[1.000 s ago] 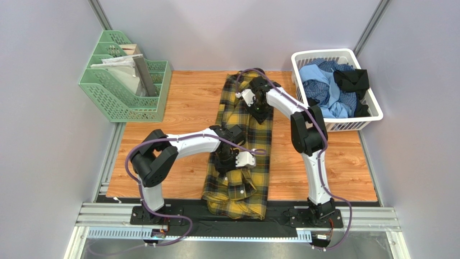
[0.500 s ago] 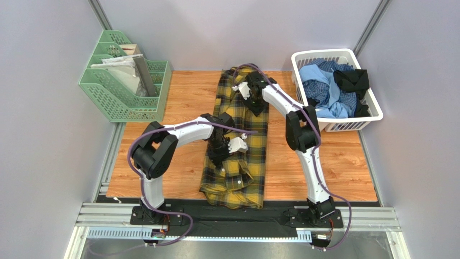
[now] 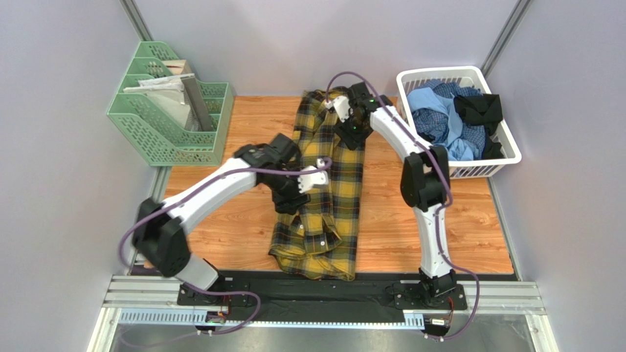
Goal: Fold and stack the long sleeve shirts
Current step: Fold the shirt
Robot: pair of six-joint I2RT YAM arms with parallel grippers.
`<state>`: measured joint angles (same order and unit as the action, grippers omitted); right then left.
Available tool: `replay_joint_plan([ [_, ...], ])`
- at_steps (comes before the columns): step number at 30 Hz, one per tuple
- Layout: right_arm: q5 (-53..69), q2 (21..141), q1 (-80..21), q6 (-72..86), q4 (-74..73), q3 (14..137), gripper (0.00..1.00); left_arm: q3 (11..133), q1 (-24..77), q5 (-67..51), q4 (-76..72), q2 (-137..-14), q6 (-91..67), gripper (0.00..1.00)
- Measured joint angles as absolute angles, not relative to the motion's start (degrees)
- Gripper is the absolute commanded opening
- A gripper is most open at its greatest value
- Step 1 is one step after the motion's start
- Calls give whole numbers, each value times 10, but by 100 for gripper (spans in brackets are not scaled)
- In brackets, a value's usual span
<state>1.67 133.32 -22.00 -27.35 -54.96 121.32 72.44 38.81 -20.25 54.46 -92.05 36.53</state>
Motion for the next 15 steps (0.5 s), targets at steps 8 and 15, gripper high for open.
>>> replay_joint_plan([
  [8, 129, 973, -211, -284, -533, 1061, 85, 700, 330, -297, 521, -620, 383, 99],
  [15, 328, 714, -237, -398, -486, 799, 94, 581, 342, -386, 509, -572, 516, 99],
])
